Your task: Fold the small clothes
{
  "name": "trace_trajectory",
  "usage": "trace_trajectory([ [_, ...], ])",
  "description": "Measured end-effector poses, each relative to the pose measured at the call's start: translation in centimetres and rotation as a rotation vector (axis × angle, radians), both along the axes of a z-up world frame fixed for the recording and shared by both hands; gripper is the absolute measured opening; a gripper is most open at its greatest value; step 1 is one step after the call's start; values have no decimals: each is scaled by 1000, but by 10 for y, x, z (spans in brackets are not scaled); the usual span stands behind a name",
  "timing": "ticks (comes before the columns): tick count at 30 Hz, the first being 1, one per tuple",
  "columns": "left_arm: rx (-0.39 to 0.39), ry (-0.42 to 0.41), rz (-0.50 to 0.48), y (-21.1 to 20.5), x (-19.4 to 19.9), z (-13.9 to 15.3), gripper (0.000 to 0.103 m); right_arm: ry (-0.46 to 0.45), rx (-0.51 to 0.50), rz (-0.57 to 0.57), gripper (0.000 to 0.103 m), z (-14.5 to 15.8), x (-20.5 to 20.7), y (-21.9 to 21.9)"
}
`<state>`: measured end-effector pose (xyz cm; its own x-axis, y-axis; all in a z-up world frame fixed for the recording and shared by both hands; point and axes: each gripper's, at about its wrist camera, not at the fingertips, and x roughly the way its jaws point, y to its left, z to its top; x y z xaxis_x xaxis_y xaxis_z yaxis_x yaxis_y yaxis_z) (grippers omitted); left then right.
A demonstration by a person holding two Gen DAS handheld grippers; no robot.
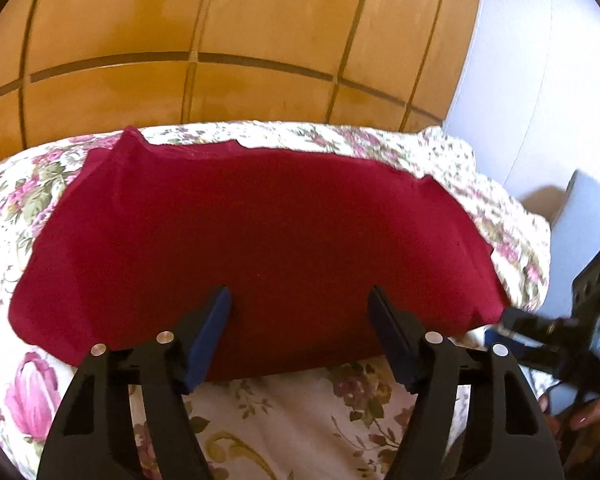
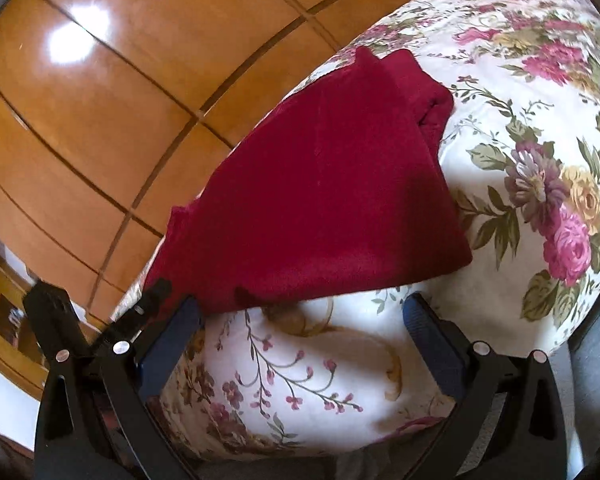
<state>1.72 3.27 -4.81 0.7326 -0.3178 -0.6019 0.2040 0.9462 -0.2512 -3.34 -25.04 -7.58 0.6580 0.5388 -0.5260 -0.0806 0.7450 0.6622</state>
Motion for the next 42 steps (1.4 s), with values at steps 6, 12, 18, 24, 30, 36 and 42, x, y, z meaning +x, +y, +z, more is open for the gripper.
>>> trace_trajectory([
  [6,110,26,-15,-14,6,-14,70,-45,108,-81,97,5,7,-18],
  [12,83,28,-17,-9,7,-18,70,-46,165,-160,88,4,23,-25],
  [18,79,20,-20,-8,5,-19,70,-22,156,-264,79,5,51,-27],
  [24,46,7,-38,-5,-1,-14,83,30,76,-315,41,6,68,-29],
  [30,-74,-42,62,29,-15,2,93,-72,-28,-240,22,38,73,-14],
  [36,-158,-67,286,91,-22,11,93,-203,-169,-134,21,88,73,41],
  [42,-153,-8,402,131,-19,-1,93,-256,-182,-25,21,111,84,98],
])
